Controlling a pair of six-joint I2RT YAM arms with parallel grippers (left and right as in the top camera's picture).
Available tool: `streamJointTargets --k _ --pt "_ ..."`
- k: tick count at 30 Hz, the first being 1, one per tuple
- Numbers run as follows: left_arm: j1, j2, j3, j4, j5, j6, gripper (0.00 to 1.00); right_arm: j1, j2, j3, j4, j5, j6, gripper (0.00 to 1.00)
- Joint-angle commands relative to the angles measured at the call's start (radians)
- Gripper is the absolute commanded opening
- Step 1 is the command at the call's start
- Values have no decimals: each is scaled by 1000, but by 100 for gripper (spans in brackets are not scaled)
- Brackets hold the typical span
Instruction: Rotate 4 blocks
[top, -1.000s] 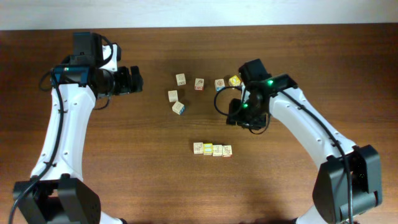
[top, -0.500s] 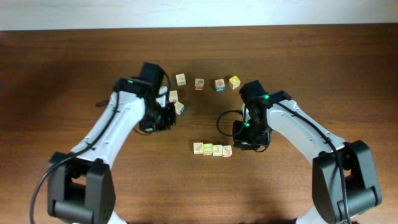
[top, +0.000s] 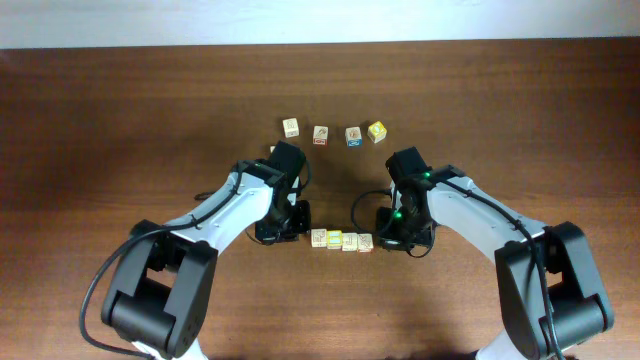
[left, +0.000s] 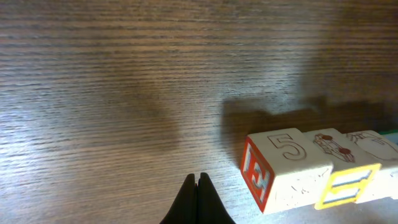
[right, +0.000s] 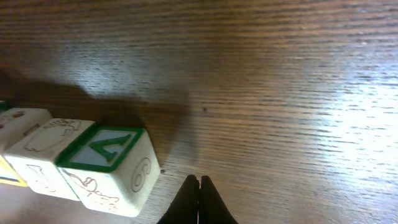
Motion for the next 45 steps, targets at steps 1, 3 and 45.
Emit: streamJointTargets --k 1,3,45 --pt "-2 12 -6 2 58 -11 0 5 1 -5 52 -68 -11 4" --pt "-2 12 -6 2 87 -8 0 5 1 -5 78 -103 2 4" --pt "113 12 203 -78 -10 176 0 109 -40 222 8 -60 72 19"
